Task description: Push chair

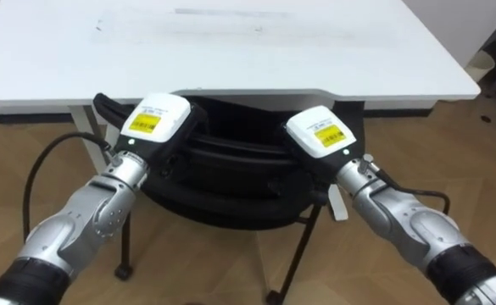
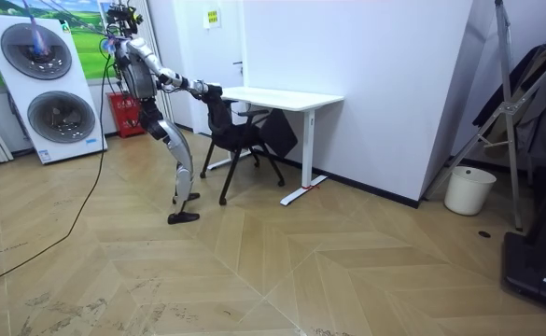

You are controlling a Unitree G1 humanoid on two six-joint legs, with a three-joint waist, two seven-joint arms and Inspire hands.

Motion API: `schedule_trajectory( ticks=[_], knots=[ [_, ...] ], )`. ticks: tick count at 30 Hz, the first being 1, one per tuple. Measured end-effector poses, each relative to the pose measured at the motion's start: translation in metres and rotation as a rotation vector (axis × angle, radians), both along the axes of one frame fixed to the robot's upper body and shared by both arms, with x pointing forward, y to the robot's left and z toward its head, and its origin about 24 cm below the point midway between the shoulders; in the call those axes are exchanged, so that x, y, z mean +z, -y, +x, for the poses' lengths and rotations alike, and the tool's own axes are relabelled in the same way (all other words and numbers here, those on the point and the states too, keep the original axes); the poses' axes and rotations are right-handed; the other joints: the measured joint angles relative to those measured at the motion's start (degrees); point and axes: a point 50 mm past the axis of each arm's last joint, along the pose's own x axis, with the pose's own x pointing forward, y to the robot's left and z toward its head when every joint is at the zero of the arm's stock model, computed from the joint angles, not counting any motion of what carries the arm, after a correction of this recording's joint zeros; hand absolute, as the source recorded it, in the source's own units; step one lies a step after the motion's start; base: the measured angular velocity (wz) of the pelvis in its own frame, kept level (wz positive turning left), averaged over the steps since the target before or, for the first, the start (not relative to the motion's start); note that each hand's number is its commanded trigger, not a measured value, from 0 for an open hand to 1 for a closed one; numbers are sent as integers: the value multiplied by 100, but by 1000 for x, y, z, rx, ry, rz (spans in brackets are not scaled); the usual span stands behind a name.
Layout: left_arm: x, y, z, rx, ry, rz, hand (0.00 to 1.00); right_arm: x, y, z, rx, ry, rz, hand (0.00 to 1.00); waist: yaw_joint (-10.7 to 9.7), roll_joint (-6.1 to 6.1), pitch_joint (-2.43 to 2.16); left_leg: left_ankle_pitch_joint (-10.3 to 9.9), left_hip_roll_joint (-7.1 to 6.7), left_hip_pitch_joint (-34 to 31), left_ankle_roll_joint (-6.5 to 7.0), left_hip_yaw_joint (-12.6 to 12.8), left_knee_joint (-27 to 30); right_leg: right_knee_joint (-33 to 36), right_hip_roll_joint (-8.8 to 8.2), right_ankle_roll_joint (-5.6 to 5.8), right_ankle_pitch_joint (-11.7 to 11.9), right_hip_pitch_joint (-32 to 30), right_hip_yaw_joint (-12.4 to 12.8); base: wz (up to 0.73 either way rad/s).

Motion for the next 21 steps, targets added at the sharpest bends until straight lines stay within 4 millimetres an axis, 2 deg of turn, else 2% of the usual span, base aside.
schedule_trajectory(
  ticks=[4,6,10,13,17,18,19,20,21],
  knots=[
    [1,0,0,2,15,-1,100,1,0,0,-1,8,3,100,-31,-4,20,80,-39,-31,-12,-87,-72,-78,55,-10,18,14,-33,9],
    [2,-1,0,2,24,0,100,2,-1,1,-1,12,4,100,-71,-18,25,209,-45,-32,-22,-141,-236,-214,58,-22,80,45,-102,15],
    [4,-2,1,1,35,6,100,4,-2,1,-1,17,6,100,-73,-91,47,312,-114,-3,-61,-200,-429,-315,41,-46,132,60,-165,10],
    [6,-2,2,0,38,13,100,4,-2,1,-1,16,8,100,-127,-139,49,388,-139,10,-82,-301,-551,-416,41,-76,148,110,-276,17],
    [12,-1,2,-6,55,26,100,8,-3,2,-1,17,9,100,-46,-215,54,456,-102,-8,-175,-393,-631,-536,79,-143,190,113,-355,1],
    [12,-1,2,-7,53,32,100,8,-3,2,-1,9,5,100,-12,-250,35,477,-90,9,-194,-400,-696,-590,106,-164,205,126,-367,0],
    [12,-1,2,-6,54,33,100,8,-3,3,0,6,2,85,14,-268,31,492,-80,25,-195,-382,-735,-607,134,-176,218,128,-376,0],
    [12,-2,2,-6,56,38,100,8,-4,3,-1,1,-1,64,28,-269,31,519,-55,53,-229,-414,-775,-688,160,-188,253,225,-433,9],
    [12,-2,2,-7,56,41,100,8,-5,2,0,-4,-3,14,14,-280,33,560,-55,101,-247,-474,-864,-793,157,-207,278,310,-534,14]
  ],
)
